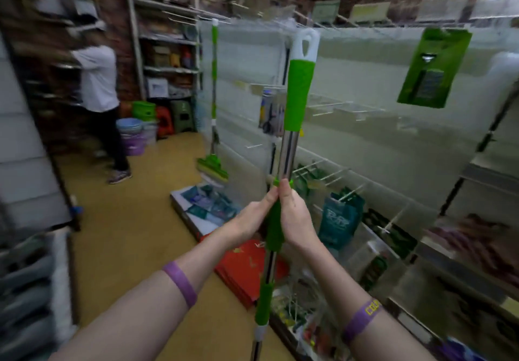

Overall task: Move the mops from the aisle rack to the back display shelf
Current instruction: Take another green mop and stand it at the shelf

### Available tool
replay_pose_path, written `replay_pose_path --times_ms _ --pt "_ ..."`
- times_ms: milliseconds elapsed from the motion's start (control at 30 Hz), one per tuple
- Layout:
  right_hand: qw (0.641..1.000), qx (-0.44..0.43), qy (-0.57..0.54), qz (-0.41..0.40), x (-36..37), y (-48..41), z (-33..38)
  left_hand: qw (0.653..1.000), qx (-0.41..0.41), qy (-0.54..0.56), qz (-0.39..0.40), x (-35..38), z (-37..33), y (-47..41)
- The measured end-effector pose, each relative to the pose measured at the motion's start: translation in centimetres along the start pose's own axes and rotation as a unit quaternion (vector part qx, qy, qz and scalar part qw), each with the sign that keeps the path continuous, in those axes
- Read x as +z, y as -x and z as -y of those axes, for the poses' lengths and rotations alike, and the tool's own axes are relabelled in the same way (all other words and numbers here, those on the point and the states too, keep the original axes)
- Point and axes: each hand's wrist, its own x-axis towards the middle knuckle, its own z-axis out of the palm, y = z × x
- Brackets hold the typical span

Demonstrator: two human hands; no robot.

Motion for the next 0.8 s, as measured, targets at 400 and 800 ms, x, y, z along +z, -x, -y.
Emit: replay_pose_path --times_ms 400,800 --pt "0.994 -0.01 -0.052 0.1 14.4 -11.0 2.5 0.98 0.008 0.065 -0.19 -14.2 1.0 -5.7" --pt "0.973 -0.041 -0.039 0.225 28.7 -27.6 0.1 0.951 -0.031 0.015 -0.306 -28.5 3.0 -17.3"
